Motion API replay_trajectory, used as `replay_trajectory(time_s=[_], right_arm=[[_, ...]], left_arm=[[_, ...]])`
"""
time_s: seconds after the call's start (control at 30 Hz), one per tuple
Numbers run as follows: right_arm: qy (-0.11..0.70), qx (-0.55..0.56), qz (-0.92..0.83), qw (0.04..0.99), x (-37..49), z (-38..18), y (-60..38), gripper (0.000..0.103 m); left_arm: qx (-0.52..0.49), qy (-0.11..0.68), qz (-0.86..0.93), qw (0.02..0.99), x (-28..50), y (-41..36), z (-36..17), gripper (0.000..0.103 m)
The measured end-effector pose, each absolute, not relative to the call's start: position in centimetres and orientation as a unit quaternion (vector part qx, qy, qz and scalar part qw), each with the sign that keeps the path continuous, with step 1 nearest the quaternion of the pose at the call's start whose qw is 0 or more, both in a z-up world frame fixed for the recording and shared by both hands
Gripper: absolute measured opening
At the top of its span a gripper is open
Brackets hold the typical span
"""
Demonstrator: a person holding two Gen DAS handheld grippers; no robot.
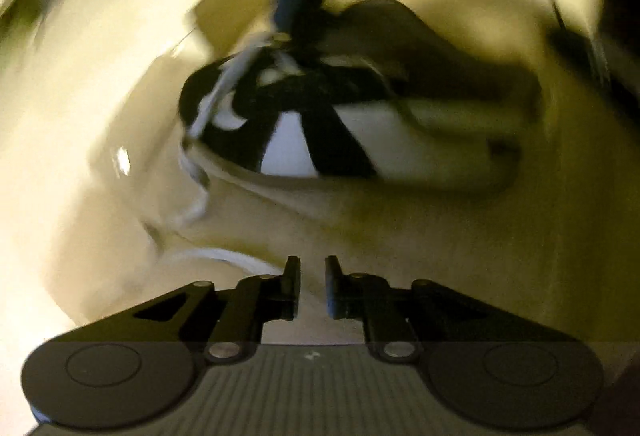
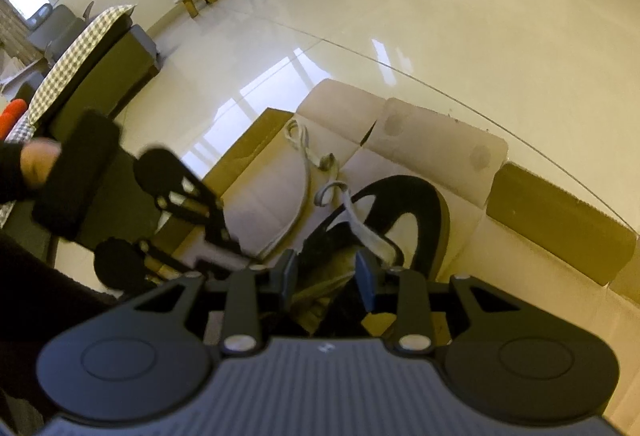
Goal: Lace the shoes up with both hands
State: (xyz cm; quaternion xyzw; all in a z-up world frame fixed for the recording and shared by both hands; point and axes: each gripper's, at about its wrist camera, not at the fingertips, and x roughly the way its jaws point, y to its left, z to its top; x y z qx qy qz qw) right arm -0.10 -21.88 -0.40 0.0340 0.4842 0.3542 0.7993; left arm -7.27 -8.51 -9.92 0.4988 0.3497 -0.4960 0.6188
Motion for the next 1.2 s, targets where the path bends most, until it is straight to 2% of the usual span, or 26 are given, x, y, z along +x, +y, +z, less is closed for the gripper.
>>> replay_trajectory(time_s=[0.1,0.23,0.33,0.37,0.4,0.6,0.83,0.9,1.03,1.13,1.2], right_arm=[[0.484,0.033,0.353,0.8,-0.2,-0.4,-22.0,0.035],[0.483,0.036,0.351,0.801,-0.2,-0.3,-22.2,0.036],[0.484,0.04,0.35,0.801,-0.1,-0.3,-22.3,0.036],[0.484,0.041,0.35,0.801,-0.1,-0.3,-22.3,0.036],[0.483,0.041,0.351,0.801,-0.1,-0.2,-22.4,0.036],[0.479,0.043,0.351,0.803,-0.3,0.1,-22.5,0.036],[0.481,0.043,0.347,0.804,-0.4,0.0,-23.0,0.037],[0.481,0.044,0.346,0.804,-0.5,0.0,-23.1,0.037],[0.482,0.044,0.345,0.804,-0.6,0.0,-23.2,0.037],[0.484,0.045,0.344,0.803,-0.5,-0.1,-23.3,0.037],[0.484,0.045,0.344,0.803,-0.5,-0.1,-23.3,0.038]], left_arm=[[0.582,0.281,-0.549,0.53,-8.1,-7.7,-10.9,0.014],[0.626,0.225,-0.595,0.451,-9.1,-7.7,-11.9,0.017],[0.647,0.188,-0.615,0.409,-9.4,-8.1,-12.4,0.035],[0.651,0.176,-0.618,0.404,-9.2,-8.3,-12.5,0.044],[0.653,0.171,-0.62,0.401,-9.1,-8.5,-12.6,0.048],[0.6,0.238,-0.635,0.426,-7.5,-10.9,-12.8,0.049],[0.464,0.34,-0.576,0.581,-4.7,-13.3,-13.3,0.049],[0.437,0.359,-0.551,0.614,-4.1,-13.4,-13.5,0.037],[0.433,0.352,-0.547,0.624,-4.2,-13.4,-13.9,0.035],[0.459,0.326,-0.57,0.597,-4.9,-13.4,-14.1,0.031],[0.459,0.338,-0.579,0.583,-3.7,-9.7,-15.3,0.017]])
